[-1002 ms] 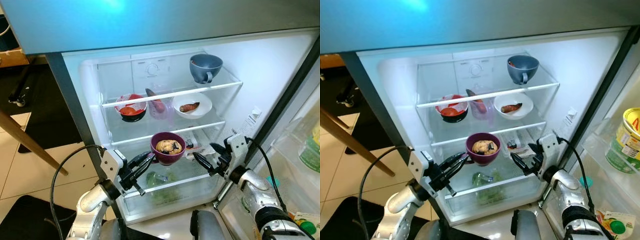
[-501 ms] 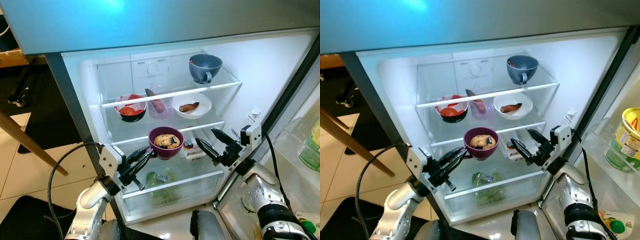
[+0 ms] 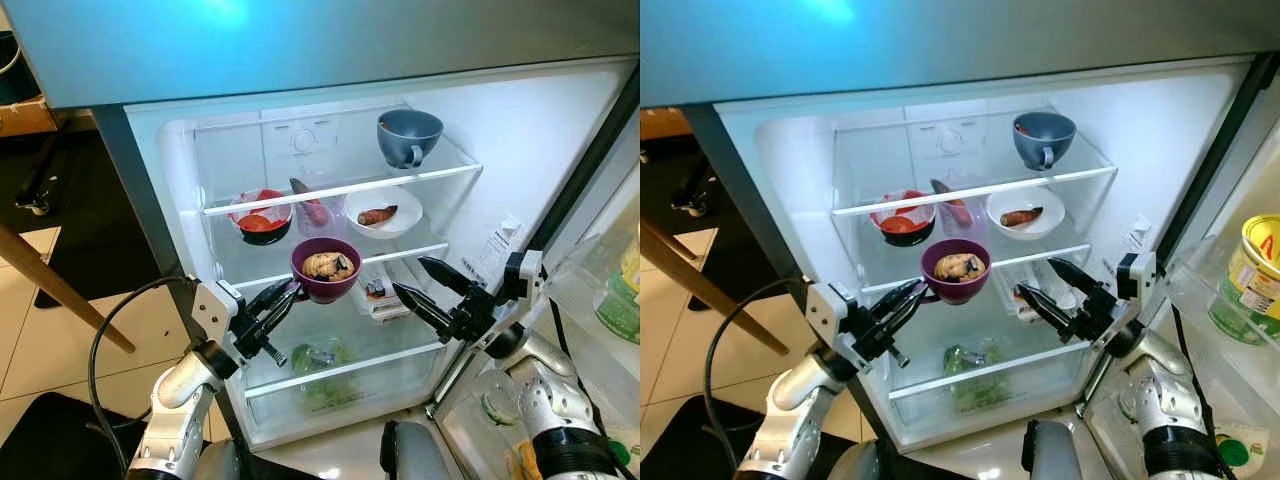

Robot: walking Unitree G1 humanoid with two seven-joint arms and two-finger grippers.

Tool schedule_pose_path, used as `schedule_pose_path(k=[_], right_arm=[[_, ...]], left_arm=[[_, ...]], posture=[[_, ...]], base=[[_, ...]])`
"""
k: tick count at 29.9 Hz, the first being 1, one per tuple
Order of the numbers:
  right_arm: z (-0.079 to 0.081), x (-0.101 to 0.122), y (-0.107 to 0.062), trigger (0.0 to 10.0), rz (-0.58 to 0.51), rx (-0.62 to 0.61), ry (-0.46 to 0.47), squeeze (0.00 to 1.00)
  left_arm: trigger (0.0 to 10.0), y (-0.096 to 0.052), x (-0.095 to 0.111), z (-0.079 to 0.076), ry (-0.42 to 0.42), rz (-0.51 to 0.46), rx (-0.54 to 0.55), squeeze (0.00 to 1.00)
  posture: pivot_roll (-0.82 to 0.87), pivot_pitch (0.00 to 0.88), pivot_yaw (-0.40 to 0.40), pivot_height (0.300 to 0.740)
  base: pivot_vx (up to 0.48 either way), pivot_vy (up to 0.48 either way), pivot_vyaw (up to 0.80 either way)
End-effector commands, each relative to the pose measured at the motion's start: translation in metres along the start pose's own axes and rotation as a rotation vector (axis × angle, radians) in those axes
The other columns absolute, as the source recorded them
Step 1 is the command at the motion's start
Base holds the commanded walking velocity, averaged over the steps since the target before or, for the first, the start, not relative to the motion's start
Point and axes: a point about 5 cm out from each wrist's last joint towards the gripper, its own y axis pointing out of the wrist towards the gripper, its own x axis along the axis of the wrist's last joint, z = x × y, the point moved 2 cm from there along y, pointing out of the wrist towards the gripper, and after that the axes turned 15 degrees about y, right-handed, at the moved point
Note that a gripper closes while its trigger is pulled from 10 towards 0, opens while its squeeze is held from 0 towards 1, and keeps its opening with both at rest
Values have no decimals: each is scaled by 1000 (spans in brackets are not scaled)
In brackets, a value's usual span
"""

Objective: Restocking fridge

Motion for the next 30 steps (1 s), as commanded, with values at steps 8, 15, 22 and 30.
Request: schedule_pose_path(k=[8, 15, 22, 30], right_arm=[[9, 11, 1, 10000, -44, 47, 34, 0], [10, 4, 0, 10000, -9, 38, 39, 0], [6, 13, 0, 10000, -56, 0, 43, 0], [4, 16, 0, 10000, -72, -6, 42, 0]], left_arm=[[10000, 6, 17, 9, 6, -82, 29, 0], [10000, 11, 37, 17, -6, -157, 33, 0], [10000, 14, 50, 30, 8, -195, 68, 0], [10000, 24, 53, 45, 36, -174, 142, 0]], posture=[[-30, 34, 7, 525], [-25, 33, 8, 525], [-24, 33, 11, 525], [-27, 27, 10, 525]], base=[[0, 0, 0], [0, 0, 0], [0, 0, 0], [0, 0, 0]])
